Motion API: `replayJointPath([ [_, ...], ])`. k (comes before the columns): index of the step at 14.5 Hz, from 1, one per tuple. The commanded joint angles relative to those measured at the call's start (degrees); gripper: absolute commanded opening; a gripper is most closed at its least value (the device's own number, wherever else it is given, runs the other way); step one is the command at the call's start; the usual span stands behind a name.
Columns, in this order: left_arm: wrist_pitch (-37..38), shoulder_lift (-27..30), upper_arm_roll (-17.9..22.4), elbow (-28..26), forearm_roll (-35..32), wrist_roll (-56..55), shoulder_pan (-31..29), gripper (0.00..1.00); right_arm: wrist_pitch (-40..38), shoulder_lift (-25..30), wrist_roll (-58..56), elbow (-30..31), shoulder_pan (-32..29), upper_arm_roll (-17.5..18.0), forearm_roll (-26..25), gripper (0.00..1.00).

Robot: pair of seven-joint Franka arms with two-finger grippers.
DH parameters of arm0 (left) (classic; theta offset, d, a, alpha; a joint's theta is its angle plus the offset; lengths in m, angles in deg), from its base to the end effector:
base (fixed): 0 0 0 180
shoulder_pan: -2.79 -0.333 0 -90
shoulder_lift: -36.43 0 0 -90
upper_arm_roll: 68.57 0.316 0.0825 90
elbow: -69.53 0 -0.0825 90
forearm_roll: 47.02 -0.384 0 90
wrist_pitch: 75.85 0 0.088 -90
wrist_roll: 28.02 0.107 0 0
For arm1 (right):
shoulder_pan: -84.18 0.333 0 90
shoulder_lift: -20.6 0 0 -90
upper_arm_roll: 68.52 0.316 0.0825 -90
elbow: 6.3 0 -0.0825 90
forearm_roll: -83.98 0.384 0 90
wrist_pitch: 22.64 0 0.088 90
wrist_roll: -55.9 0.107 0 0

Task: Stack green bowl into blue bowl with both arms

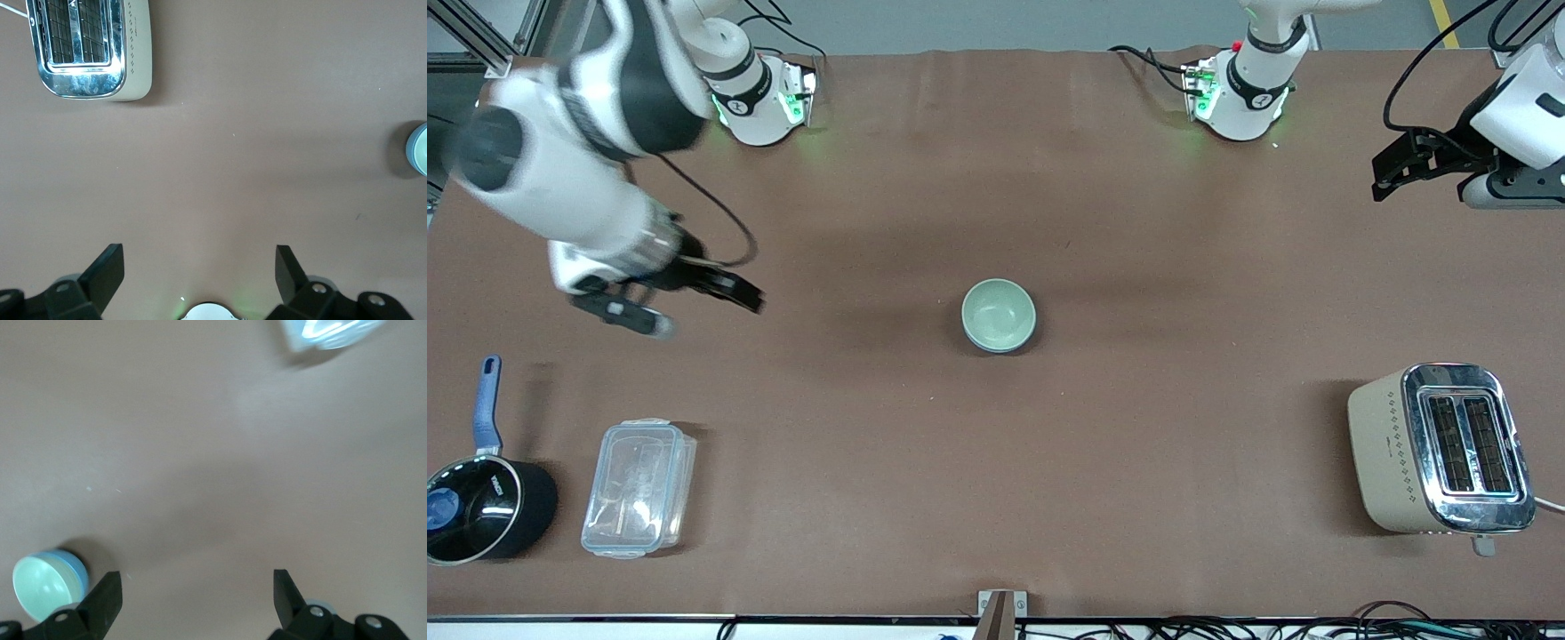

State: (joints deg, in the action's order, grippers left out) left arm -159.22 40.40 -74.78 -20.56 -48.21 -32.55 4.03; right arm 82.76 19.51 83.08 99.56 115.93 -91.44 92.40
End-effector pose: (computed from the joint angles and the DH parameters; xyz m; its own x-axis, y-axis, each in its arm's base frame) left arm 0.5165 -0.0674 0.6510 0.9978 -0.0478 -0.0460 -0.0493 -0.9983 -0.0319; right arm 0.5562 0.0996 0.5066 0.9336 -0.3479 -0.0856 -0.3557 -0.9287 -0.1053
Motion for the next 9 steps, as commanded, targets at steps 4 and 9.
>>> replayJointPath([
  [4,0.92,-0.2,0.23,1.06,0.83,0.93,-0.45,1.0,-9.15,15.76,-13.63,4.26,-8.19,0.86,-12.71,1.0],
  [9,0.92,-0.46,0.14,1.15,0.66,0.75,-0.27,1.0,-9.52,15.07,-21.3,-0.75,-10.66,0.86,-13.17,1.0],
])
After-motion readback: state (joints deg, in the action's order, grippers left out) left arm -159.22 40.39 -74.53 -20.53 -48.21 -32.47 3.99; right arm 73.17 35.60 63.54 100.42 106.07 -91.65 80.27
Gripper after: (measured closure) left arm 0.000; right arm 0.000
